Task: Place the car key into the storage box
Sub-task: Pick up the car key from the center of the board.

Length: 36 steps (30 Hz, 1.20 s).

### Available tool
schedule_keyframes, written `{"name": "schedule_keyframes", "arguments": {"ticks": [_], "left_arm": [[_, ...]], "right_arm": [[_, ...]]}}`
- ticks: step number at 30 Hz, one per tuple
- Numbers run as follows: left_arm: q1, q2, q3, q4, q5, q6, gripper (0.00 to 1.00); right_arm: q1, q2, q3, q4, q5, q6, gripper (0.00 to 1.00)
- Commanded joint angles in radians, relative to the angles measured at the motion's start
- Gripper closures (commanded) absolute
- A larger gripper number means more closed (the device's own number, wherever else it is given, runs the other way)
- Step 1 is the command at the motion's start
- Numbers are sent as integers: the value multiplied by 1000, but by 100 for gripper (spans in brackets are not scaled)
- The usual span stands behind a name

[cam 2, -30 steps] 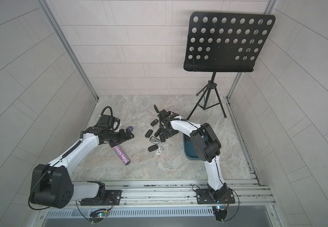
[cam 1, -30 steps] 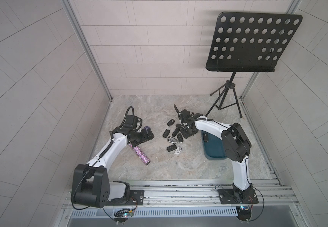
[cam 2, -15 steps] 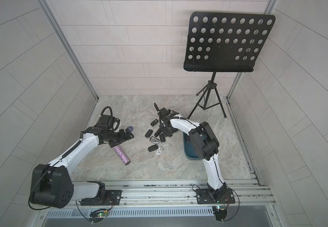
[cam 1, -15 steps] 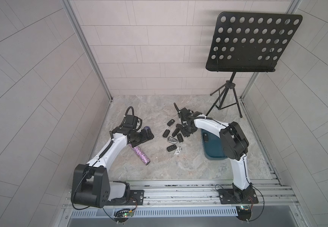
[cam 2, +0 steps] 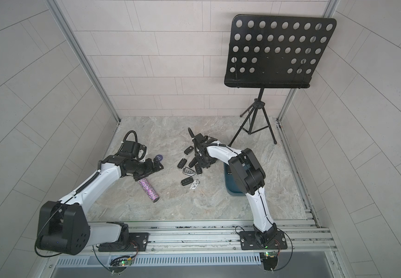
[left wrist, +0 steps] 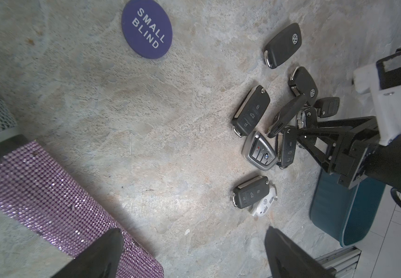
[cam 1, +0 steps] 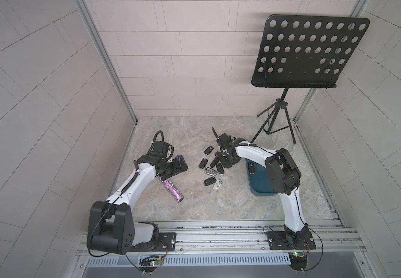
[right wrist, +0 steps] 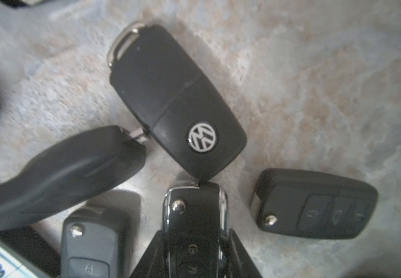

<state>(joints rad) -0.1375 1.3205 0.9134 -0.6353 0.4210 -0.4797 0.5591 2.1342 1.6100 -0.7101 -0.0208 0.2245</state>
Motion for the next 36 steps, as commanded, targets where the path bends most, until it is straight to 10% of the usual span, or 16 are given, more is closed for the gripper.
{"name": "schedule_keyframes", "arguments": {"ticks": [1, 22, 36], "left_arm": [[5, -1, 10, -16, -12, -3, 0], [-23, 77, 91, 10, 6, -37, 0], [-231, 267, 293, 16, -62, -51, 0]], "right_arm": [[-1, 8, -2, -16, 10, 10, 70], [-57, -296, -59, -45, -74, 79, 78], [-249, -596, -325, -19, -66, 109, 78]]}}
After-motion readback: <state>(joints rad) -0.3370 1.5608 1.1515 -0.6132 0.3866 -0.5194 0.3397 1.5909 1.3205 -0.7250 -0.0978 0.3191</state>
